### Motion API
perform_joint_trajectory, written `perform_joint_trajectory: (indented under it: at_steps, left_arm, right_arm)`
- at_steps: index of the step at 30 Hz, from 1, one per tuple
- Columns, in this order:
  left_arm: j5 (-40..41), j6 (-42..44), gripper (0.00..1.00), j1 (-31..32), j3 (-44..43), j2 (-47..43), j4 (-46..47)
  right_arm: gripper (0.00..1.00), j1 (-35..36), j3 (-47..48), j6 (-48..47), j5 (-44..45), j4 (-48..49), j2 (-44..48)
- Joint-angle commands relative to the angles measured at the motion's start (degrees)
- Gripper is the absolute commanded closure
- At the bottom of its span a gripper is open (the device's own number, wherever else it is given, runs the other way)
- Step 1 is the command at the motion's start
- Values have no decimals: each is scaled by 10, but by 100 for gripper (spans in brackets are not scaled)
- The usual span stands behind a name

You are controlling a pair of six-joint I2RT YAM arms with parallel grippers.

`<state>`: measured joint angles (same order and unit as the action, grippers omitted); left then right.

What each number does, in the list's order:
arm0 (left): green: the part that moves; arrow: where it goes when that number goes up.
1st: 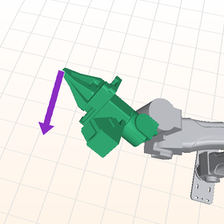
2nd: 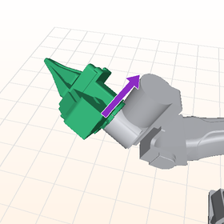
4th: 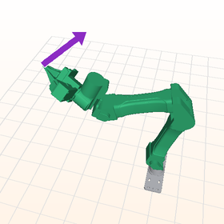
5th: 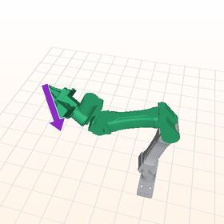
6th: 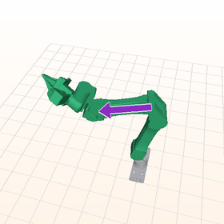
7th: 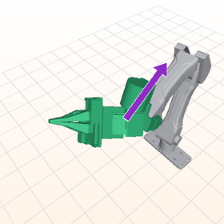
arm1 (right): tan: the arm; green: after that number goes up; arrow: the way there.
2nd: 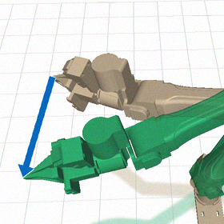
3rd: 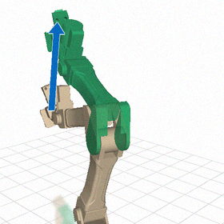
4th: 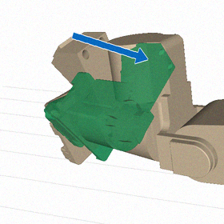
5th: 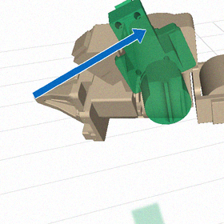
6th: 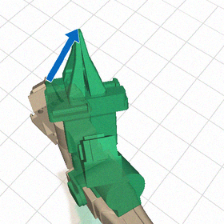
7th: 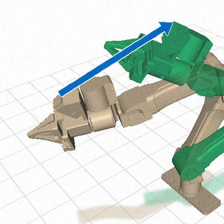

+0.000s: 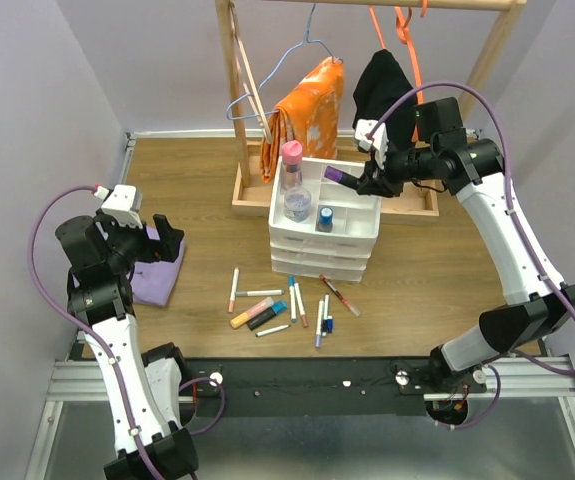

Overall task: Sort the stationery into containers
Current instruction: Place the pen in the storage box.

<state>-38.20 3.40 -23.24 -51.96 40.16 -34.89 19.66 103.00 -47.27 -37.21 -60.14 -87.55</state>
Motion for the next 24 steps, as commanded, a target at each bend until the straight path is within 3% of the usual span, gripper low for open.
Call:
perform_joint_trajectory:
  at_steps: [1, 10, 12, 13, 16, 24]
  left_arm:
    - [-3, 1, 1, 2, 4, -7, -5]
    - [1, 2, 1, 2, 3, -4, -6]
    - [1, 0, 1, 2, 5, -5, -4]
    - [1, -1, 1, 2, 5, -4, -3]
    - [1, -1, 1, 2, 3, -3, -2]
    - [-9, -4, 1, 1, 3, 4, 11]
  right_arm:
    - [95, 3, -24, 9, 39, -10, 2]
    - [90, 6, -33, -2, 42, -32, -10]
    - [83, 6, -37, -5, 43, -31, -10]
    - [70, 7, -37, -4, 46, -30, -10]
    - [55, 7, -29, 3, 40, -27, -10]
    - [45, 11, 23, 24, 20, -51, -3]
